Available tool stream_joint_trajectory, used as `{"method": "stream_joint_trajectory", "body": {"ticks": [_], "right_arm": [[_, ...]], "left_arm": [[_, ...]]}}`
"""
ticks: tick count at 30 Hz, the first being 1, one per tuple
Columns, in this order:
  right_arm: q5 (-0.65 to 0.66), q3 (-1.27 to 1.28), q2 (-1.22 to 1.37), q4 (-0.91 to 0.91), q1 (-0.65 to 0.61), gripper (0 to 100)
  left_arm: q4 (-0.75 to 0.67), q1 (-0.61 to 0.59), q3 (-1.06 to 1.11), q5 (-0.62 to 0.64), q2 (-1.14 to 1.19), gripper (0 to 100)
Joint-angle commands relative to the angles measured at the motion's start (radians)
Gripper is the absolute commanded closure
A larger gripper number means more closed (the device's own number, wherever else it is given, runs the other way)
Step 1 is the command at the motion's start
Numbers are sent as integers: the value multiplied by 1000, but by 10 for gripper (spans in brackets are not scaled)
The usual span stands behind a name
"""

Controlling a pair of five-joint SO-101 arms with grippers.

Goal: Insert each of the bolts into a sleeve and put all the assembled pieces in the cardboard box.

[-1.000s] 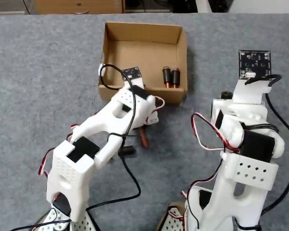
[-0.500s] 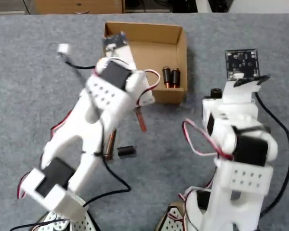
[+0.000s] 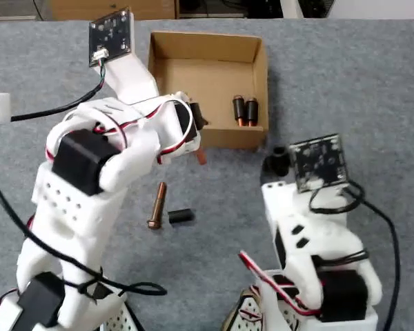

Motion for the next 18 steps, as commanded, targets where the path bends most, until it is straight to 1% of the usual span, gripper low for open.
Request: {"method": "stream_joint_trajectory", "body": {"ticks": [1, 5, 7, 12, 15, 18], "right_arm": [[-11, 91, -81, -71, -39, 997], [-11, 231, -188, -161, -39, 997], [-12, 297, -243, -195, -44, 997], [-12, 430, -390, -255, -148, 997], [-12, 504, -481, -285, -206, 997], [-12, 550, -513, -316, -226, 997]], "left_arm": [[-95, -9, 38, -46, -68, 981], [-235, -9, 138, -68, -134, 981], [-299, 23, 206, -98, -168, 981], [-497, 121, 427, -140, -251, 981], [-608, 137, 529, -176, -300, 981], [-660, 133, 597, -199, -337, 981]]}}
